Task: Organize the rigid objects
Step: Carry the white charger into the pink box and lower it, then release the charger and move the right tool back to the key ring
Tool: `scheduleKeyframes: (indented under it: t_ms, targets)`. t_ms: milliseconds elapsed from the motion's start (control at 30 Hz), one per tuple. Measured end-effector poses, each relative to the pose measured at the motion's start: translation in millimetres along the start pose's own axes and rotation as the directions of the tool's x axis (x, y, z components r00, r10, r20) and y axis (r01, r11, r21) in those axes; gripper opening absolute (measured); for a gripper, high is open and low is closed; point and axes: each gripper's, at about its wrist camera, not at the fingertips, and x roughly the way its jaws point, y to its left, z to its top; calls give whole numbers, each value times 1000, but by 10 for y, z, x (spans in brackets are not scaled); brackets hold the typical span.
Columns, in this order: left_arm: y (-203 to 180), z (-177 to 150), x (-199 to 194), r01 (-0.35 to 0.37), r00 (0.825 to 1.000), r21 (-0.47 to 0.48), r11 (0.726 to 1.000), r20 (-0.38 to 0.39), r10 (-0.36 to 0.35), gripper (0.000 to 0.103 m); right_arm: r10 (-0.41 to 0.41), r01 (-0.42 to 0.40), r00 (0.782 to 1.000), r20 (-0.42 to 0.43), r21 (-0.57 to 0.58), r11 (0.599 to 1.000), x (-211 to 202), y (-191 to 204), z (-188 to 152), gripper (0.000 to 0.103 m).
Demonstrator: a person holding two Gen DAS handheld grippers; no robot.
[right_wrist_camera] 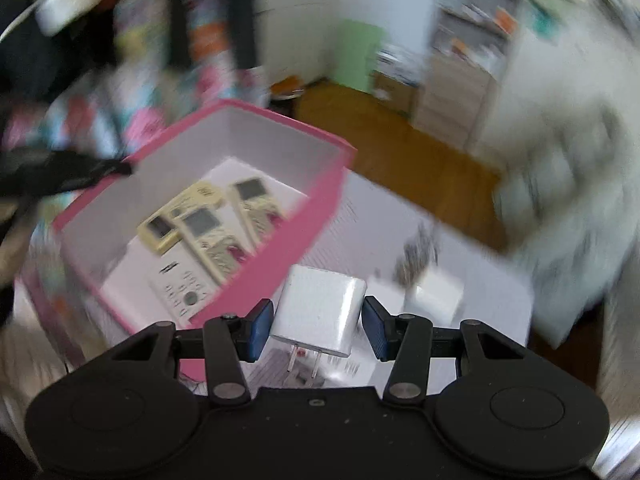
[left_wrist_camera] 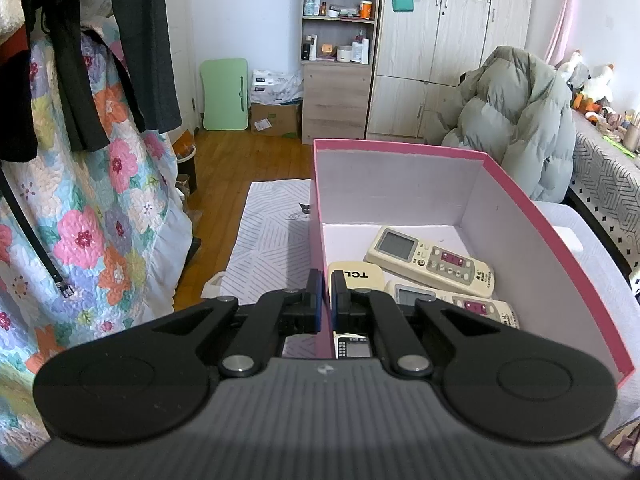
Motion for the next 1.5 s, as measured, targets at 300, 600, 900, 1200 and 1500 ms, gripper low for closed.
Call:
scheduleKeyframes:
  t_ms: [300, 600, 900, 1200, 1500]
  targets:
    - [45, 2, -12, 5, 1000, -29, 1000, -1, -5, 3, 343, -351, 924, -168, -17, 936, 629, 666, 828, 54]
    - [113, -18, 1, 28, 1000, -42, 999, 6, -28, 3, 412, -359, 872, -265, 227, 905, 1568, 702, 647, 54]
    - [180, -17, 8, 56, 998, -68, 996, 1, -56, 4, 545, -445, 804, -237, 367, 817, 1818, 814, 536, 54]
    - [153, 3, 16, 46, 999, -58, 997, -2, -46, 4, 574, -489, 803, -160, 373, 789, 1588, 606, 500, 56]
    - [-6, -16, 26, -26, 1000, 0, 1000, 13, 26, 4, 367, -371, 929, 53, 162, 914, 462, 93, 433, 56]
